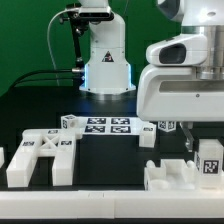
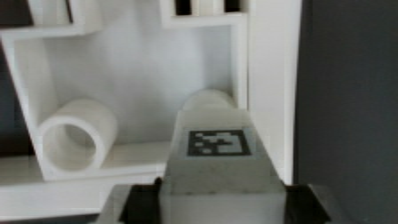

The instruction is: Assemble chair

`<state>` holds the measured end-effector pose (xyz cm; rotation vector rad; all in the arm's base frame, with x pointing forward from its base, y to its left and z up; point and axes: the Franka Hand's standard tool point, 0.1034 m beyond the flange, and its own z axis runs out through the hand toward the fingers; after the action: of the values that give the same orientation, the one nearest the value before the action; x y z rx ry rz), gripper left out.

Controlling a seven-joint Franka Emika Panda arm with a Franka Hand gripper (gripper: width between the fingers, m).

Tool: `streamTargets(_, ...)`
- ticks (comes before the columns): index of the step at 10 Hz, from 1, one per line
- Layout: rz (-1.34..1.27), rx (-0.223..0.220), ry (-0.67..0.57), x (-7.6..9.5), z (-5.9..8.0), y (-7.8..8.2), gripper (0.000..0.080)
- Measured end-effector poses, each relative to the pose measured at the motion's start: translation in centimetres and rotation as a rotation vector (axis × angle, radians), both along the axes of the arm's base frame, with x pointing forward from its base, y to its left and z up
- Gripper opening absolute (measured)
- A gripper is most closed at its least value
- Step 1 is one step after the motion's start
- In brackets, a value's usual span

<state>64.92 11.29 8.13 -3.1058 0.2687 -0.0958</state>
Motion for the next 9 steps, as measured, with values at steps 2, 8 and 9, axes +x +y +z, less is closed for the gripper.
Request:
streamTargets(2,-0.441,0.028,0.003,0.07,-0.09,0.36,0.0284)
streamTargets(8,-0.887,0.071,0.04,0.52,-0.13,0.12,0.0494)
streamTargets(9,-0.773,0.064,0.037,0.51,-0.16,-0.01,0.0494)
